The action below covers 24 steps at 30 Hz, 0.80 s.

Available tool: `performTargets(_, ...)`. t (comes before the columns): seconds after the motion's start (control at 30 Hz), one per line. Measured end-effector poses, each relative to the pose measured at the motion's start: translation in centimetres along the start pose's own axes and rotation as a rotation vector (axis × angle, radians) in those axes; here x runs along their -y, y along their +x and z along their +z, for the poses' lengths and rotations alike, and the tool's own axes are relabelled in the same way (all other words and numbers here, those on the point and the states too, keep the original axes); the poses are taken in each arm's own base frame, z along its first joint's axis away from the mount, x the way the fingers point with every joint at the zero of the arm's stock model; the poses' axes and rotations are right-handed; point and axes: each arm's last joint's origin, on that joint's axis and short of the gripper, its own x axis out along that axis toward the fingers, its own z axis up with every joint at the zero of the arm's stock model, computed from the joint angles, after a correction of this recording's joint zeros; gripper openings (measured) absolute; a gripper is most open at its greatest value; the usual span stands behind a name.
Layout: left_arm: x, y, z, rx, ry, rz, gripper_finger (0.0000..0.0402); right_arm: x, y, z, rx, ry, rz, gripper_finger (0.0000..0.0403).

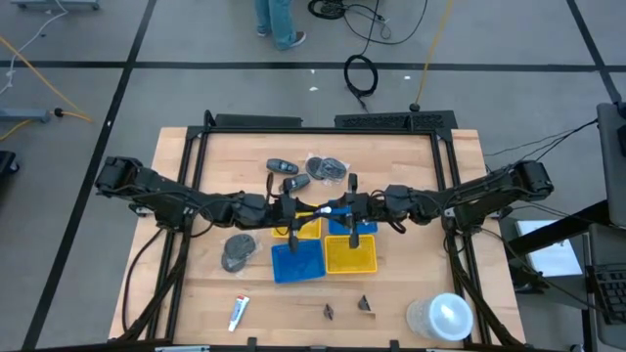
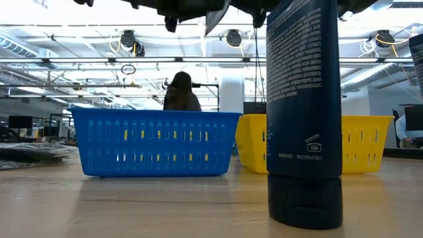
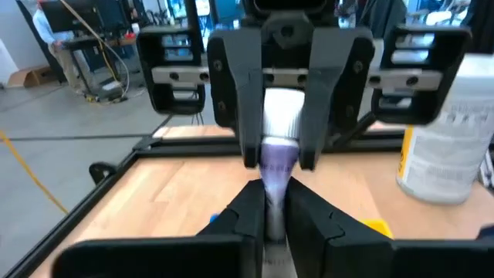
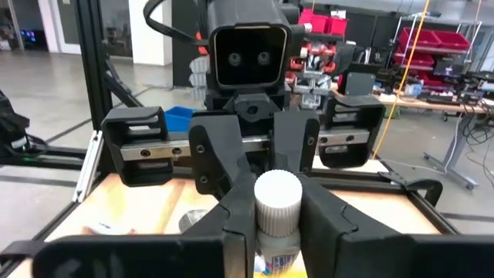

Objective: Pick & Place Travel size toiletries
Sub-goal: Put the right toothpaste into the top right blue bin

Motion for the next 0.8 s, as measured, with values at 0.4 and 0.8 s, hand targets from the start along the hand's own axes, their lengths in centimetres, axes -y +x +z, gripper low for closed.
performTargets(0.4, -0.4, -1.4, -1.4, -0.239, -0.016, 0.043, 0.0133, 1.6, -0.7, -1.8, -0.238, 0.068, -0.091, 0.0053)
performTargets(0.8, 0.4, -4.7, -3.3, -0.564, -0.150, 0.046, 0.0136, 1.9, -2.1, -4.3, -0.543, 0.130, -0.178, 0.0053)
